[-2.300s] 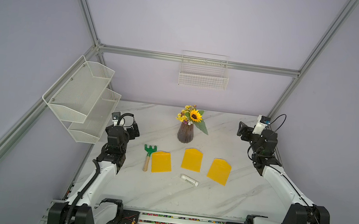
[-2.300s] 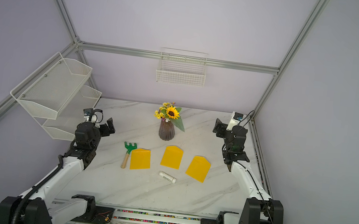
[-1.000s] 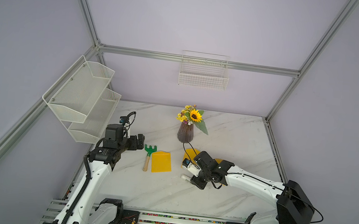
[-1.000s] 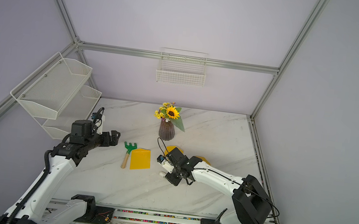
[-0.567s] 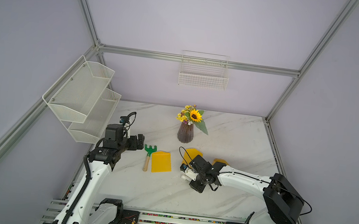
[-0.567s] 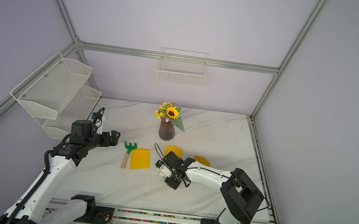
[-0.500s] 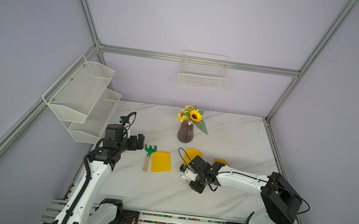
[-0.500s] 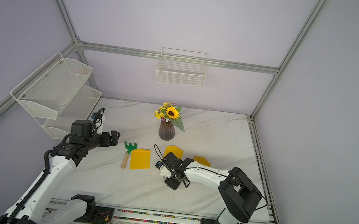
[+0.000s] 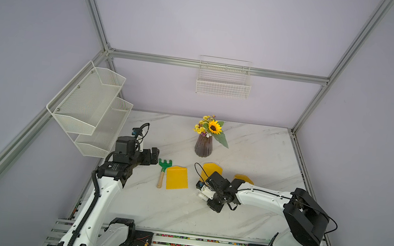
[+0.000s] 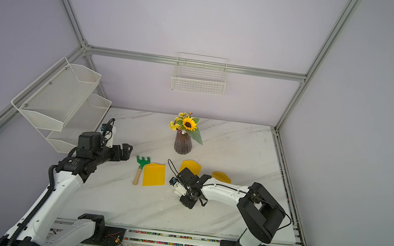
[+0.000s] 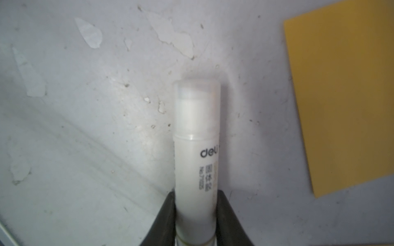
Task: Seal the envelope with a glue stick
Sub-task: Pick up the glue stick from the center of the board.
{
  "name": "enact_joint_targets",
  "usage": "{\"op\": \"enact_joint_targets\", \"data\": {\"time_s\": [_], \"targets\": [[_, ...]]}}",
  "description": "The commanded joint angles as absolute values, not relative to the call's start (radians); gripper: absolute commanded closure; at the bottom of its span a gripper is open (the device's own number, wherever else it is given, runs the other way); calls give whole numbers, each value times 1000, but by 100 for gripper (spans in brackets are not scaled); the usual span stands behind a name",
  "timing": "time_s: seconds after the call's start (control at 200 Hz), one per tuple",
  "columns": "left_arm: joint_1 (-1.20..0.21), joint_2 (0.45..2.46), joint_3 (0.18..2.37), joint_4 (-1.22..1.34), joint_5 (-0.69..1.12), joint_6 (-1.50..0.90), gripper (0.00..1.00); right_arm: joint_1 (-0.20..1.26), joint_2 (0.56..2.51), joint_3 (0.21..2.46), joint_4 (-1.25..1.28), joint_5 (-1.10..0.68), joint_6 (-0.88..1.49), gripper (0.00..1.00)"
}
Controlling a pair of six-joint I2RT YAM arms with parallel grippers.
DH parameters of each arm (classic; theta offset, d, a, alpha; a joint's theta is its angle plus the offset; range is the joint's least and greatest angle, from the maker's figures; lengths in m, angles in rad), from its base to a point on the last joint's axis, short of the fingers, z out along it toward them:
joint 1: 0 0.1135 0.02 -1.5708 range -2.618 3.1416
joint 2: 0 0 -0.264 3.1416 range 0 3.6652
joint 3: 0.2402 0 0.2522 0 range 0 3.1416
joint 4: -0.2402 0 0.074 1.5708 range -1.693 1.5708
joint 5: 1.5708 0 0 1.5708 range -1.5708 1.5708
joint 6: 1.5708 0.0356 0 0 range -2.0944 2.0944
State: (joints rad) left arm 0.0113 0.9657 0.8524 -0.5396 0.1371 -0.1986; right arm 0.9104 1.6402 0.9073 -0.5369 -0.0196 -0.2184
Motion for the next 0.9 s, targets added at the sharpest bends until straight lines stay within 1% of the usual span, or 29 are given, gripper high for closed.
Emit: {"op": "enact_joint_targets", "data": {"time_s": [0.0,0.09,0.15,0.2,0.385,0.465,0.555,0.72,0.79,0.895], "targets": [[14,940,847,-499,198,-191,0,915,1605,896,-537,0,-216,83],[1,919,834,-468,260,-200,1,916,1543,891,-522,-8,-216,87],[-9,902,825,-437,313,-210,2,915,1481,887,-510,-10,-216,87],[-18,890,832,-429,387,-210,4,915,1421,882,-498,-13,-216,88],[-86,867,951,-485,567,-209,13,915,1214,879,-475,-61,-241,87],[-125,864,1016,-527,634,-210,13,914,1152,898,-484,-94,-241,84],[-171,854,1062,-528,713,-233,13,916,1088,919,-489,-136,-242,83],[-227,868,1121,-532,890,-244,15,915,1033,957,-511,-215,-251,88],[-255,880,1144,-543,936,-232,18,915,1045,991,-557,-230,-262,94],[-297,892,1172,-585,967,-174,18,915,1058,1020,-580,-285,-263,98]]}}
